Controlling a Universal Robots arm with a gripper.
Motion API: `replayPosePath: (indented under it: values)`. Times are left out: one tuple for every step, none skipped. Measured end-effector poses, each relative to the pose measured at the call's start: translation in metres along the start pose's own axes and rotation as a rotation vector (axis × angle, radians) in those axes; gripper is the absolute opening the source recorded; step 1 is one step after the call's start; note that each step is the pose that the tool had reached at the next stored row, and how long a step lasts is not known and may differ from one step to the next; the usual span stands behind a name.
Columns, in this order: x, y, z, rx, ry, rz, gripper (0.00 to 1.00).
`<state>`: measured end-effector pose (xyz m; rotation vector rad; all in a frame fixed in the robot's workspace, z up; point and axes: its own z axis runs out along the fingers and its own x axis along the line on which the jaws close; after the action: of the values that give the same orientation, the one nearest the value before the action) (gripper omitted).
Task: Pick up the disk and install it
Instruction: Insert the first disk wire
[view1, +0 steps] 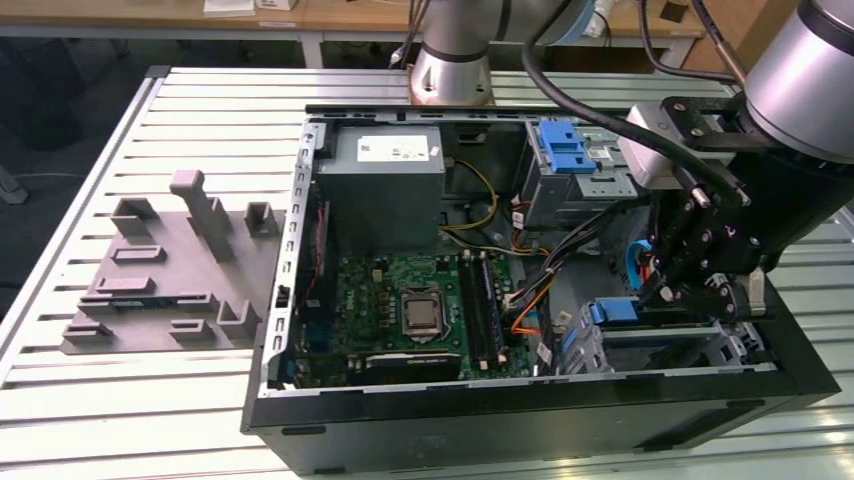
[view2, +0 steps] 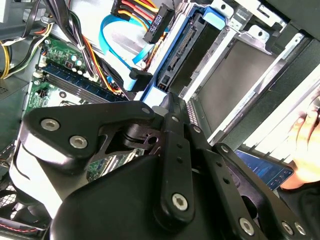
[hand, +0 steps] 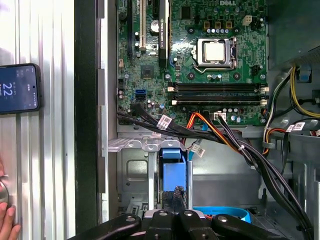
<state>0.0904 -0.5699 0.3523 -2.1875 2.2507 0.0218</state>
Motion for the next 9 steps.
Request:
replayPosePath:
  values:
    - [0.0,-0.0004,-0.0001,0.0,0.0002,0.0,0.11]
    - [-0.0001,-0.0012,-0.0002,0.0,0.0004,0.0,0.11]
    - [-0.0001,-0.0021,-0.0002,0.0,0.0003,0.0,0.11]
    - [-0.0001,-0.0032,-0.0001,0.0,0.0001,0.0,0.11]
    - [-0.0001,-0.0045,-0.0001,0.0,0.0001,0.0,0.11]
    - [-0.0002,-0.0057,-0.0001,0.0,0.0,0.0,0.11]
    - [-0.0002,-0.0067,-0.0001,0.0,0.0001,0.0,0.11]
    - [-0.0003,-0.0074,-0.0001,0.0001,0.0,0.0,0.11]
    - [-0.0002,-0.0076,-0.0004,0.0,0.0001,0.0,0.11]
